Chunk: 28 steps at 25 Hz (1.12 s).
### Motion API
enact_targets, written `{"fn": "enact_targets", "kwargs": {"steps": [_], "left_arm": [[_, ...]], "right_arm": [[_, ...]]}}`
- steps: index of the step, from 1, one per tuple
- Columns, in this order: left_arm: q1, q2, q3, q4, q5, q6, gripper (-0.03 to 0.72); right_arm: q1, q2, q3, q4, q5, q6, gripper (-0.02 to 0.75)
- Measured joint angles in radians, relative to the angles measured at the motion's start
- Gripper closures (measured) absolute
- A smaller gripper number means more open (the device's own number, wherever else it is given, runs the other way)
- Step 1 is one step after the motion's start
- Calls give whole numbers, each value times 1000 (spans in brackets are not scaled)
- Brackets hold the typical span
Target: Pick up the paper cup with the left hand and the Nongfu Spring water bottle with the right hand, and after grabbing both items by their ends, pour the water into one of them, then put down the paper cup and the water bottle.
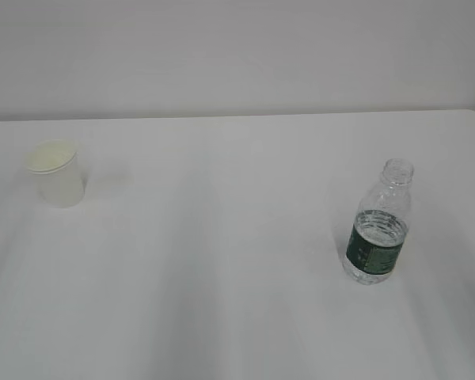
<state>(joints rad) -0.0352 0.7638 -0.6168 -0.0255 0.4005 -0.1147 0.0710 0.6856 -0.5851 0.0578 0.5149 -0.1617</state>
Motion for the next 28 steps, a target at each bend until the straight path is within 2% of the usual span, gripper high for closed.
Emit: {"fn": "enact_targets", "kwargs": {"steps": [9, 20, 28], "left_arm": [[0, 52, -2, 67, -106, 0, 120], [0, 202, -2, 45, -169, 0, 120], [0, 221, 122, 25, -352, 0, 120]], "right_arm": [[0, 33, 40, 19, -153, -2, 203], [0, 34, 128, 19, -280, -6, 203], [0, 34, 191, 38, -402, -8, 204]]}}
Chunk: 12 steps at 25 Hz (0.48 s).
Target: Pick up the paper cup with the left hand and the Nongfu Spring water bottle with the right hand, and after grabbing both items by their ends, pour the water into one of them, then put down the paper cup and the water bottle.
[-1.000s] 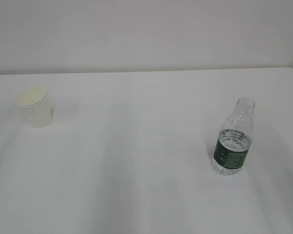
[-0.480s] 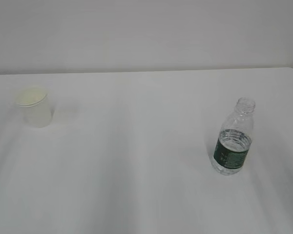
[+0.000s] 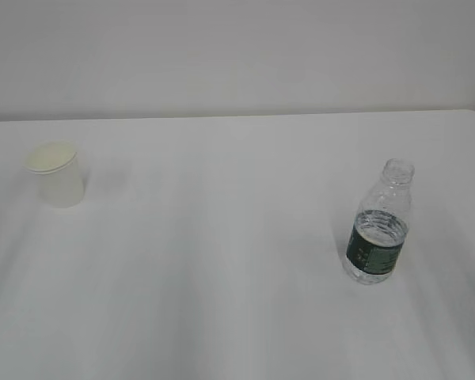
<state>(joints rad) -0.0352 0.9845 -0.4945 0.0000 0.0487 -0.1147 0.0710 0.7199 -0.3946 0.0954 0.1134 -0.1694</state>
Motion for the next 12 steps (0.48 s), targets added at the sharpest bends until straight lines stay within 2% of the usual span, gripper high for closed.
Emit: {"fn": "enact_targets", "kwargs": {"steps": [6, 12], "left_arm": [[0, 0, 107, -10, -207, 0, 120], [0, 3, 122, -15, -251, 0, 120]], "right_arm": [[0, 36, 20, 6, -72, 0, 204], [0, 153, 33, 6, -148, 33, 211]]}}
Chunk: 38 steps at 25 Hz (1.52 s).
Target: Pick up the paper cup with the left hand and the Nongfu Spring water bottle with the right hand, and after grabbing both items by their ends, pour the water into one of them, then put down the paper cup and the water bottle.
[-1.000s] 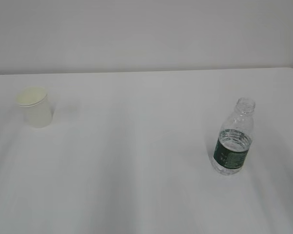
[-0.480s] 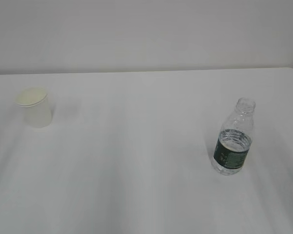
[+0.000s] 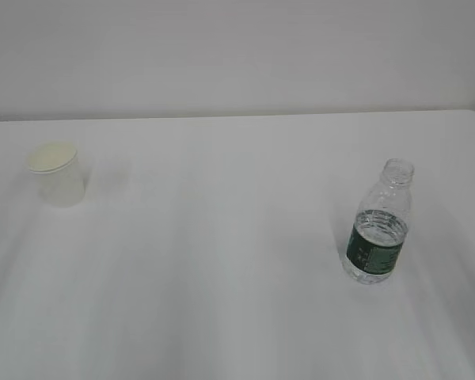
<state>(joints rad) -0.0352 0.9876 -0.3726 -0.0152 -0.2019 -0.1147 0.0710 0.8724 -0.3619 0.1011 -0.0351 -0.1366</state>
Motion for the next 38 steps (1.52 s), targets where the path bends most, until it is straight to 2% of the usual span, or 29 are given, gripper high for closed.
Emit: {"fn": "enact_targets", "kwargs": {"steps": [6, 14, 24, 32, 38], "left_arm": [[-16, 39, 47, -5, -75, -16, 120], [-142, 156, 118, -7, -220, -23, 120], [-155, 172, 267, -7, -498, -25, 120], [-178, 172, 342, 24, -570, -32, 120], [-196, 172, 368, 23, -577, -33, 120]], "right_arm": [[0, 86, 56, -9, -144, 61, 248], [27, 156, 157, -257, -387, 243, 252], [29, 318, 306, -282, -733, 251, 255], [29, 478, 368, -286, -1023, 215, 255], [29, 580, 368, -301, -1093, 211, 255]]}}
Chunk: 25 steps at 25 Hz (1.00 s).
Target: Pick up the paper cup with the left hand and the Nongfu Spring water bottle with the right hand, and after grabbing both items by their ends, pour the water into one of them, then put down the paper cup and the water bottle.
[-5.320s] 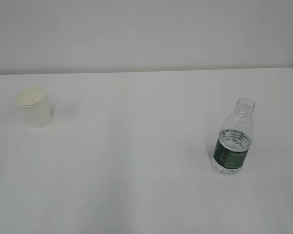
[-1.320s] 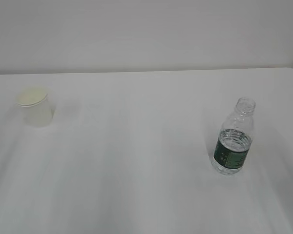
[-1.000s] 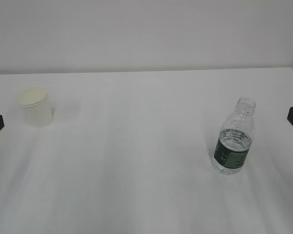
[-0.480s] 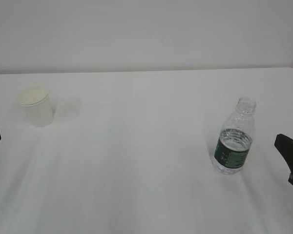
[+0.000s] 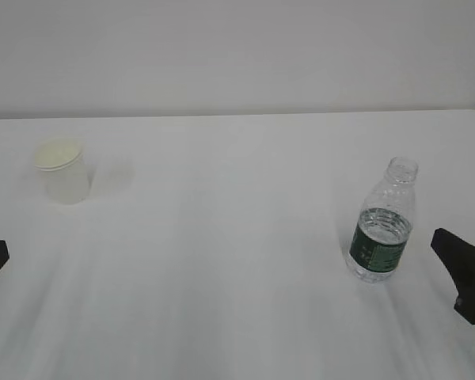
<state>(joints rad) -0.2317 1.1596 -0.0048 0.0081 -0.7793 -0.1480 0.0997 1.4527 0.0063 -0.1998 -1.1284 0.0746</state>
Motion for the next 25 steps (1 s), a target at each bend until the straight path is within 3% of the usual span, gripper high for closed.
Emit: {"fn": "enact_targets", "kwargs": {"steps": [9, 25], "left_arm": [[0, 0, 2, -112, 33, 8, 137], [0, 151, 2, -121, -2, 14, 146]], "right_arm": [[0, 26, 0, -4, -10, -6, 255], [0, 26, 0, -6, -13, -10, 255]]}}
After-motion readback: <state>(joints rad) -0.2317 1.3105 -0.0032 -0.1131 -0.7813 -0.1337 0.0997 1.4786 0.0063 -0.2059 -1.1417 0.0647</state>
